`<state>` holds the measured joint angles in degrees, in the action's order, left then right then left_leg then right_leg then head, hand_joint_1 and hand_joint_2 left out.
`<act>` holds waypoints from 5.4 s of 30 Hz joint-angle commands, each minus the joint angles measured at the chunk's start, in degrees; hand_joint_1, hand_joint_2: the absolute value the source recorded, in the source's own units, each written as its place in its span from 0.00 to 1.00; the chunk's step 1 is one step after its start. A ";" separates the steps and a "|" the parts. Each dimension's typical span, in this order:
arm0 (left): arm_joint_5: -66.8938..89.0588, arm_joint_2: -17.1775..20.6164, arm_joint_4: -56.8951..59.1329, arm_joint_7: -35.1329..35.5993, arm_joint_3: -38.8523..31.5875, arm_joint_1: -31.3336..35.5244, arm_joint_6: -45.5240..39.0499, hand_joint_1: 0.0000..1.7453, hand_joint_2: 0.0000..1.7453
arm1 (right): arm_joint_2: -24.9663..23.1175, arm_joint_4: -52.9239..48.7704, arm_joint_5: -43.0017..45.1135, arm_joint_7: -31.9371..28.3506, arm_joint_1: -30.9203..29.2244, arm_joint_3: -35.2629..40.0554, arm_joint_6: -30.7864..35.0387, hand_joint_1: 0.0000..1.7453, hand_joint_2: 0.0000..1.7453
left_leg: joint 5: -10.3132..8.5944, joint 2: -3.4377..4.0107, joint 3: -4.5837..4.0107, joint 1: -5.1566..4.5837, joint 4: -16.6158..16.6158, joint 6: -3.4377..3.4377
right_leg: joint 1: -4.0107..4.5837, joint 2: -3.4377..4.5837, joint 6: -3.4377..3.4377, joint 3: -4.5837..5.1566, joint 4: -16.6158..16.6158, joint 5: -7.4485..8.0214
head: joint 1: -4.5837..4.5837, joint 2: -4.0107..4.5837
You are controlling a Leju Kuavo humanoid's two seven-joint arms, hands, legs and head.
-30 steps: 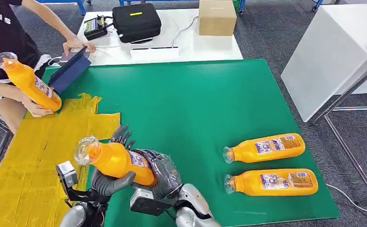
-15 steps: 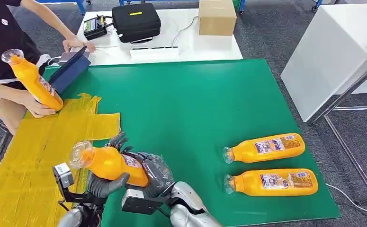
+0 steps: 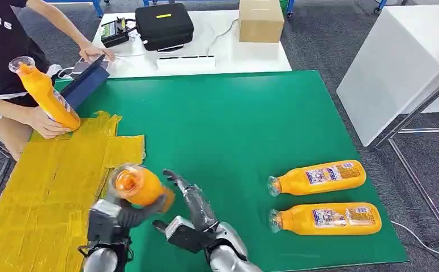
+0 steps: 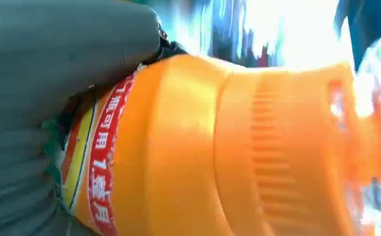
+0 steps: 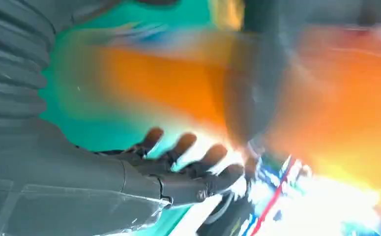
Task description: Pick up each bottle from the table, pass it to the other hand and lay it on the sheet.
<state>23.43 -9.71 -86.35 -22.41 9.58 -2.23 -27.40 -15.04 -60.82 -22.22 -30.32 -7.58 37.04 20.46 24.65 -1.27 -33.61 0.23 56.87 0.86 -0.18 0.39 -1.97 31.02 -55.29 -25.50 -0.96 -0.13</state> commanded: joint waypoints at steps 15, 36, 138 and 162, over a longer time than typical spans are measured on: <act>66.29 14.98 26.33 33.02 -4.16 14.10 -7.07 1.00 1.00 | 0.41 -24.79 6.00 -0.07 12.60 -26.49 -4.28 0.00 1.00 | -0.11 -0.38 0.18 0.03 -0.15 -0.05 | 0.03 -0.43 0.06 -0.23 0.11 -0.07 | -0.04 0.00; 60.10 10.38 51.73 26.00 -14.69 22.74 -12.29 0.00 1.00 | 1.90 -23.23 4.71 0.00 11.24 -24.70 -5.15 0.00 1.00 | -0.04 -0.02 0.33 0.03 -0.15 -0.05 | 0.06 -0.13 0.03 -0.39 0.15 -0.03 | -0.04 0.00; -29.24 -2.42 -6.35 -3.42 -15.88 -4.15 31.17 0.00 1.00 | 44.94 -15.16 -36.53 14.45 1.87 -38.63 -19.22 0.00 1.00 | 0.16 0.11 0.46 -0.13 -0.08 0.11 | -0.12 0.06 0.00 -0.54 0.29 0.00 | -0.09 0.00; -29.45 -2.72 -5.20 -2.52 -15.39 -3.22 31.69 0.00 1.00 | 40.59 8.61 -43.21 16.31 -11.37 -21.34 -18.36 0.00 1.00 | 0.08 0.02 0.28 -0.16 -0.03 0.17 | -0.15 0.06 -0.04 -0.37 0.18 0.02 | -0.09 0.00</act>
<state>-5.75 -11.96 -95.12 -25.40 -5.57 -7.13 4.39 28.22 -67.12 -63.41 -15.54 -10.89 6.28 1.60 24.68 -1.47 -33.54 0.02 56.91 1.07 -0.39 0.31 -2.03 30.84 -55.24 -25.51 -1.05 -0.13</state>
